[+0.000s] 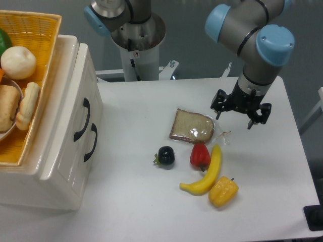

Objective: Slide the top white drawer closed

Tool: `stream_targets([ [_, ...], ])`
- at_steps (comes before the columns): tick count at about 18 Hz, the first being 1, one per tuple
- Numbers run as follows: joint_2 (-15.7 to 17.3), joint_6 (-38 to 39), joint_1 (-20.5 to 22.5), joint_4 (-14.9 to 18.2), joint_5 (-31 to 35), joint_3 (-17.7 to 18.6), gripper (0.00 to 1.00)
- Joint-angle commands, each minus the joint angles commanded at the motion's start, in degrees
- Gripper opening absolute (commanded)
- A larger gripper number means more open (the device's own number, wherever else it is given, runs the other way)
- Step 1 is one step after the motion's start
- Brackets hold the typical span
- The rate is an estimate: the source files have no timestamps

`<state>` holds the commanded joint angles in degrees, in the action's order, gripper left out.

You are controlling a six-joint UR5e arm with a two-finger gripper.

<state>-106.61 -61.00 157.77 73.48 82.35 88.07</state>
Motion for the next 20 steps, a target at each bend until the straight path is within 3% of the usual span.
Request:
stream_targets([
  [20,0.4,0.4,-1.5,-0.1,0.2,0.0,1.0],
])
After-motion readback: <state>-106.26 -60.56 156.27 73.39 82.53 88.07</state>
